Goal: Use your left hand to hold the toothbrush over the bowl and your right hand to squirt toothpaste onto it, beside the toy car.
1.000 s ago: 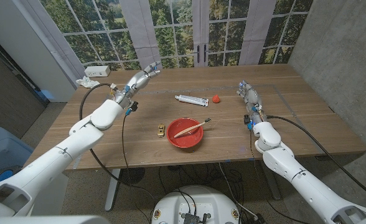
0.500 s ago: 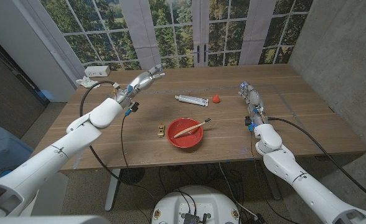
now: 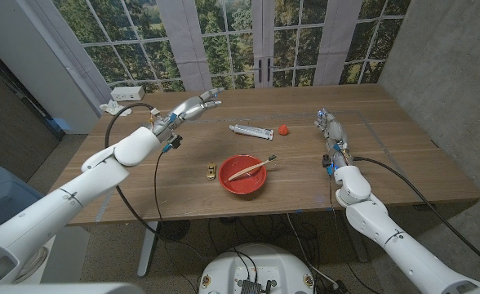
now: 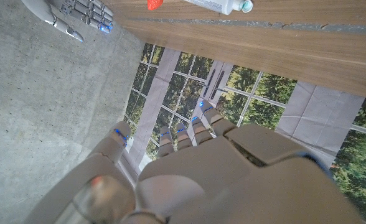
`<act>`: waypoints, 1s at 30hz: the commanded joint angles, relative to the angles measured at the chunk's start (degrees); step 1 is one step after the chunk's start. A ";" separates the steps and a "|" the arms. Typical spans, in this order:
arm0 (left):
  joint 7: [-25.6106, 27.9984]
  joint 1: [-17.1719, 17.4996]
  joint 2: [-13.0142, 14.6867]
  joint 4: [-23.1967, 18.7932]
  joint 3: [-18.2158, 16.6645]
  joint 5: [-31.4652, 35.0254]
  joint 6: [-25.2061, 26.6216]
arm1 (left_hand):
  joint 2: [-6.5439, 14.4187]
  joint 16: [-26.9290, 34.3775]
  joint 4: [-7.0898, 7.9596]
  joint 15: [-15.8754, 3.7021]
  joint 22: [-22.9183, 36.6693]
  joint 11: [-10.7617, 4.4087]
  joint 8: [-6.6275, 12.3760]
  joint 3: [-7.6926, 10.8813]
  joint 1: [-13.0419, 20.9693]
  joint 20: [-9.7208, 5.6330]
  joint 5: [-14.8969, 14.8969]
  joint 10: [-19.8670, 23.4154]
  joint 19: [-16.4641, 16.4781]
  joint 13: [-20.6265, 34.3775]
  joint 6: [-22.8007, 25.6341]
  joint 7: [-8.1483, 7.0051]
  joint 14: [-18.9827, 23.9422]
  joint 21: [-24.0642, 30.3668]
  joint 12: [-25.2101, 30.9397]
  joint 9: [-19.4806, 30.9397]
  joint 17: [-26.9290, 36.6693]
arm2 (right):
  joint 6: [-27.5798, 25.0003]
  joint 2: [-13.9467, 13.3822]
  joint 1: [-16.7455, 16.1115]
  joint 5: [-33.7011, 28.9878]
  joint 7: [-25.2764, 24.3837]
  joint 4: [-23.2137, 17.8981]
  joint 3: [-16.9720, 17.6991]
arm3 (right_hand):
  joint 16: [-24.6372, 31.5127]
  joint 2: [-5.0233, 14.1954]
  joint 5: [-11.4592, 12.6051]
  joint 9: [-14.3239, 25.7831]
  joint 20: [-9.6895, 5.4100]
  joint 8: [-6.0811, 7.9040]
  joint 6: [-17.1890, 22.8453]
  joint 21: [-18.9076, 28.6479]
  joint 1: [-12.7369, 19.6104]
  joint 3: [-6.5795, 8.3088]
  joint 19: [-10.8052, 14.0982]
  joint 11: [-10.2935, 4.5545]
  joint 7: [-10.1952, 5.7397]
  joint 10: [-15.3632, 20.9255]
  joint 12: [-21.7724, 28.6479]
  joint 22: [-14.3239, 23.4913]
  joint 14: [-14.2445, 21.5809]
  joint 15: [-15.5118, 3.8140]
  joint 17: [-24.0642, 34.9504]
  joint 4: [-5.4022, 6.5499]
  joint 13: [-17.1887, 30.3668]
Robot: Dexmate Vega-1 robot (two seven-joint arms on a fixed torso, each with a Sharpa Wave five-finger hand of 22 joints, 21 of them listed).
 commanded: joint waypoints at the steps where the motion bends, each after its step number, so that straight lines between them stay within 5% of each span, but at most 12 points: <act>1: -2.88 0.24 2.96 -3.07 -0.23 2.68 0.49 | 2.83 0.19 0.38 -0.66 0.27 -0.37 -0.05 0.03 -0.72 0.06 -0.20 0.65 0.45 0.06 0.69 -0.18 0.60 -0.18 0.50 0.32 0.25 | 1.09 0.08 -1.63 -0.56 -0.73 -1.07 0.47 | -0.19 0.37 -0.19 0.29 0.03 0.11 0.59 -0.25 -0.27 0.05 0.58 0.14 -0.09 0.56 0.19 0.29 0.71 0.01 0.06 -0.44 0.33; 9: -4.90 0.40 4.94 -5.85 -0.29 4.49 2.11 | 1.89 0.38 -0.38 -1.01 0.27 -0.56 0.18 -0.12 -0.55 -0.28 -0.33 1.54 2.08 0.08 2.36 0.10 2.30 0.04 0.43 0.33 0.08 | 1.97 0.07 -2.86 -0.75 -1.00 -1.64 0.81 | -0.24 0.40 -0.20 0.29 0.03 0.10 0.62 -0.47 -0.37 -0.04 0.65 0.15 -0.05 0.55 0.15 0.29 0.67 -0.01 0.04 -0.48 0.33; 12: -6.07 0.10 5.67 -6.90 -0.12 5.23 2.60 | 1.59 0.46 -1.01 -1.35 0.31 -0.68 0.11 -0.08 -0.36 -2.22 -0.36 2.96 3.83 0.11 3.37 0.43 3.95 0.31 0.52 0.35 0.07 | 2.30 0.08 -3.46 -0.73 -1.22 -2.03 1.04 | -0.24 0.41 -0.21 0.29 0.01 0.10 0.64 -0.53 -0.39 -0.06 0.67 0.15 -0.07 0.58 0.16 0.29 0.68 0.00 0.04 -0.49 0.33; 19: -8.52 -0.85 6.89 -9.20 0.50 7.41 4.06 | -0.14 1.09 -2.33 -2.06 0.39 -1.00 1.10 -0.76 -0.74 -2.93 -0.57 10.15 8.69 0.26 10.00 1.90 10.42 1.01 1.69 0.47 0.21 | 3.12 -0.05 -4.95 -1.04 -1.79 -3.03 1.62 | -0.25 0.42 -0.22 0.30 0.05 0.09 0.64 -0.66 -0.48 -0.12 0.73 0.18 -0.04 0.70 0.19 0.30 0.68 0.02 0.03 -0.50 0.34; 24: -8.31 -0.96 7.06 -10.42 0.67 9.67 4.44 | -3.24 1.75 -5.55 -2.78 0.48 -0.62 2.13 -1.81 -0.31 -2.44 -0.84 16.92 13.46 0.47 17.14 3.12 17.45 1.74 2.52 0.63 0.25 | 3.77 0.02 -5.99 -1.03 -2.16 -3.52 2.10 | -0.26 0.42 -0.23 0.30 0.07 0.09 0.67 -0.75 -0.53 -0.16 0.77 0.28 -0.01 0.63 0.15 0.30 0.71 0.07 0.02 -0.51 0.34; 30: -7.51 -0.96 7.17 -12.35 0.72 13.25 5.48 | -3.60 2.91 -10.08 -4.63 1.03 -0.69 4.10 -0.86 2.79 -1.47 -1.13 27.40 18.95 1.08 27.02 4.72 27.41 3.01 3.86 1.05 0.64 | 4.83 0.09 -6.77 -1.63 -2.46 -3.57 2.51 | -0.26 0.42 -0.24 0.30 0.08 0.09 0.68 -0.85 -0.62 -0.23 0.84 0.24 0.03 0.70 0.16 0.30 0.74 0.08 0.02 -0.50 0.35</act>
